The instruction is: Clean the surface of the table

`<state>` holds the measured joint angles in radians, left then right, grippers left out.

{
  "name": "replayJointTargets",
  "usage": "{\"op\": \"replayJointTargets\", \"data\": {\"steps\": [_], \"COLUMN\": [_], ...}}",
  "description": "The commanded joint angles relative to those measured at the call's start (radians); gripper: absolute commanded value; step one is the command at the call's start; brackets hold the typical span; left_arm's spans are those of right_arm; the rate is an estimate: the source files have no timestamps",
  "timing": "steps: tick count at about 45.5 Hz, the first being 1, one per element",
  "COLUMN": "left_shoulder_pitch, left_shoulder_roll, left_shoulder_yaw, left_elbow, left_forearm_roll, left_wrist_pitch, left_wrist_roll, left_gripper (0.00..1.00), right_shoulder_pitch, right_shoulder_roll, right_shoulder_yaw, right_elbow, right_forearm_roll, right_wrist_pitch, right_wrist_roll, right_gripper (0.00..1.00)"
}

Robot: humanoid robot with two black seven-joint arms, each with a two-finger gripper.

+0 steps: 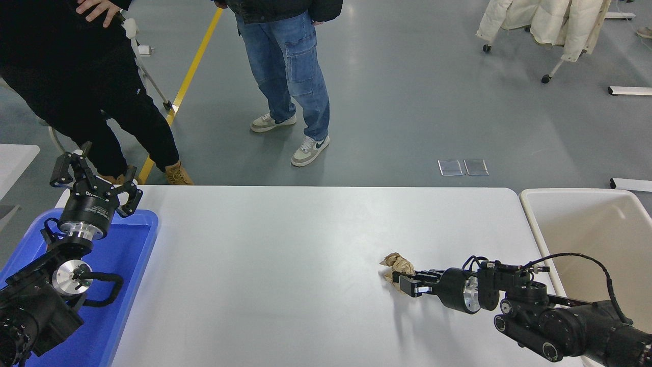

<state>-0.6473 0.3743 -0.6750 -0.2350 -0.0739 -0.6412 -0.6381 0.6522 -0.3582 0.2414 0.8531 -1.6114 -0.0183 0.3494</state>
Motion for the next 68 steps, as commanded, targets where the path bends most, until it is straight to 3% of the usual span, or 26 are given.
{"op": "replayJointTargets", "data": {"steps": [1,7,22,40,54,68], "left_shoulder_pitch": [0.000,0.000,0.000,0.000,0.000,0.000], "left_shoulder_roll": [0.000,0.000,0.000,0.000,0.000,0.000], "left_shoulder_yaw": [0.000,0.000,0.000,0.000,0.000,0.000], "left_elbow": [-0.001,-0.001,-0.001,-0.001,0.000,0.000], "left_forearm_roll": [0.000,0.000,0.000,0.000,0.000,0.000], "left_wrist_pitch": [0.000,0.000,0.000,0.000,0.000,0.000], "left_wrist_roll": [0.000,0.000,0.000,0.000,0.000,0.000], "left_gripper": [1.00,1.00,1.00,1.00,1.00,1.00], "right_shoulder_pitch": [0.020,0.029,0.058,0.073,0.096,0.093], "right_shoulder_roll": [-0.074,-0.129,-0.462,-0.787,-0.923,-0.918], "right_shoulder_yaw": [0.016,0.047,0.243,0.274,0.302,0.291], "right_elbow": [0.078,0.093,0.293,0.455,0.483,0.483], "right_forearm_roll": [0.018,0.048,0.237,0.372,0.412,0.418], "right_wrist_pitch": [0.011,0.035,0.290,0.425,0.511,0.508], "right_wrist_roll": [-0.004,-0.009,-0.013,-0.006,0.000,-0.001], "right_gripper": [0.00,0.00,0.00,0.00,0.00,0.00]}}
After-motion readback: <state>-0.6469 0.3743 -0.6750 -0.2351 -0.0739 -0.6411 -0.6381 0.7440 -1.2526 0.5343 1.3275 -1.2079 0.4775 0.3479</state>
